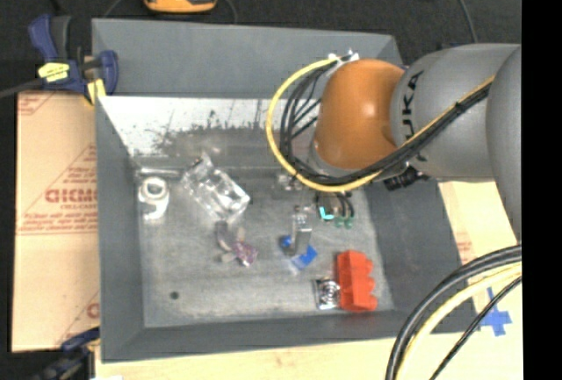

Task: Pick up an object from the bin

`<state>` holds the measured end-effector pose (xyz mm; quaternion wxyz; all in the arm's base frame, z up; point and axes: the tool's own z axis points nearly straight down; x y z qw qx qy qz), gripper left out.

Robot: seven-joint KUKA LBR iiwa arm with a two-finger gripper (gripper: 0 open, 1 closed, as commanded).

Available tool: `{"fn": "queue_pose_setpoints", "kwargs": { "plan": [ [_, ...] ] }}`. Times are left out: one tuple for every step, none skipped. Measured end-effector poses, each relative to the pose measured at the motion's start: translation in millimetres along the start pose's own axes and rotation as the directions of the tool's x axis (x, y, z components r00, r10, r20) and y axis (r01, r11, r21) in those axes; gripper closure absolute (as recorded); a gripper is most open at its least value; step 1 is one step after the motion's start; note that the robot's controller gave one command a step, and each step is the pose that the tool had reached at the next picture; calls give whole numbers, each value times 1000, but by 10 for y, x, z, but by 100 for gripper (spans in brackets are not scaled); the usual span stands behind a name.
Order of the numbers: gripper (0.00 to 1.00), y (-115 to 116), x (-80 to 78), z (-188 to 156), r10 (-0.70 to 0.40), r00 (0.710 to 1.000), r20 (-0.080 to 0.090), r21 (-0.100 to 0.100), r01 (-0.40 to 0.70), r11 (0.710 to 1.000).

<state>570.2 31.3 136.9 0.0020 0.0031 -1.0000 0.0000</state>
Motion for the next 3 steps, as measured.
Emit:
{"fn": "queue_pose_setpoints", "kwargs": {
  "plan": [
    [0, -410, 73, 686, -53, 999, 1, 0, 53, 999],
    [100, -393, 20, 623, -54, 998, 19, 0, 54, 999],
    [100, -420, -6, -1016, -66, 998, 17, 3, 66, 998]
  ]
}}
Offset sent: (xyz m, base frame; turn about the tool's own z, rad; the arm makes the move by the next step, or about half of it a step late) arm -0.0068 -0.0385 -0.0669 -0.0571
